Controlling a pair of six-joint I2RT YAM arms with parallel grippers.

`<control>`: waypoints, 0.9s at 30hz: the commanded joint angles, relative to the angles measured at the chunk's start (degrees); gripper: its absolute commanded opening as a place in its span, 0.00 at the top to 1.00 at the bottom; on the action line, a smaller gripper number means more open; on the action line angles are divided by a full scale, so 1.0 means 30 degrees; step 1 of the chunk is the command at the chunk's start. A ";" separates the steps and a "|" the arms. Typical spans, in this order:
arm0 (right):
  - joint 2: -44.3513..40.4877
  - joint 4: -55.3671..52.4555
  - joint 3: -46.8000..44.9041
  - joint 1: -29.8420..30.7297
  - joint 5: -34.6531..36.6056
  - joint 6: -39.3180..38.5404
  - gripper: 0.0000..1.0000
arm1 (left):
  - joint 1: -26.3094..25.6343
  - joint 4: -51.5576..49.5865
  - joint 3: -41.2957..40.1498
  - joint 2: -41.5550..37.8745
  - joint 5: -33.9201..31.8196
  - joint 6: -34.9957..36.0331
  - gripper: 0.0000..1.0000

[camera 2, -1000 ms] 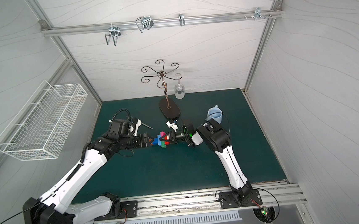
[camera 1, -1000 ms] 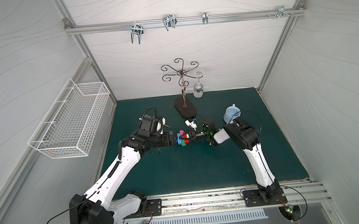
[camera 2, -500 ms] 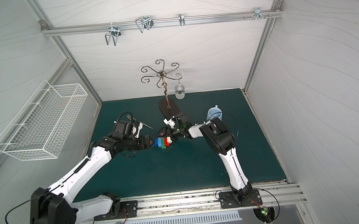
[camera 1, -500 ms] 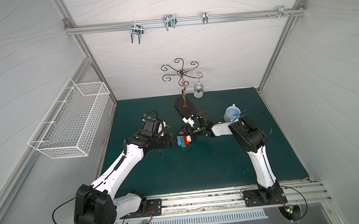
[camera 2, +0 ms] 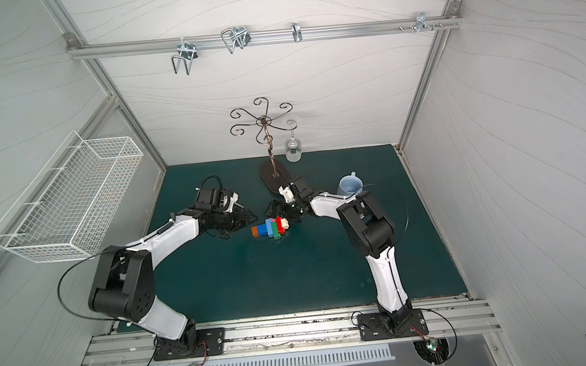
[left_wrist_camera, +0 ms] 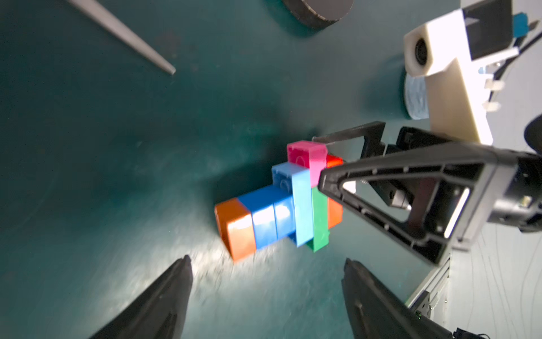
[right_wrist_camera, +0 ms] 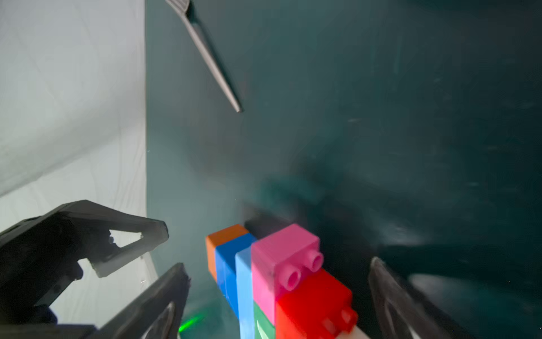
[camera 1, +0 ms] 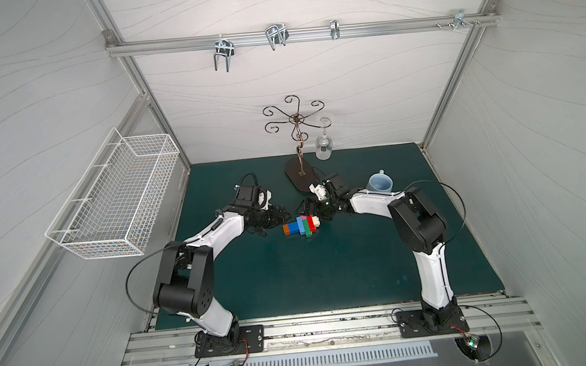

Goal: Assemble a spoon with lego
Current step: Adjust the lego brick at the center of the board.

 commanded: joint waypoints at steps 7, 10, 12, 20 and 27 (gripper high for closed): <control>-0.0738 -0.4457 -0.2000 -0.1750 0.4096 -0.1013 0.01 | 0.0390 0.2225 0.3940 0.4204 0.2339 0.0679 0.12; -0.2939 -0.4666 -0.2630 -0.1766 0.4495 -0.1491 0.01 | 0.0310 0.2526 0.4056 0.5126 0.2789 0.0540 0.00; -0.4171 -0.5713 -0.2332 -0.1738 0.4913 -0.1833 0.01 | 0.0070 0.2353 0.4057 0.5476 0.3009 0.0694 0.00; -0.8778 -0.8192 -0.1441 -0.2090 0.6250 -0.3802 0.01 | -0.2334 0.3290 0.1779 0.4456 0.2756 -0.0557 0.00; -1.2630 -0.8042 -0.2253 -0.3071 0.6480 -0.4593 0.01 | -0.4090 0.3910 -0.0579 0.2521 0.1637 -0.1632 0.00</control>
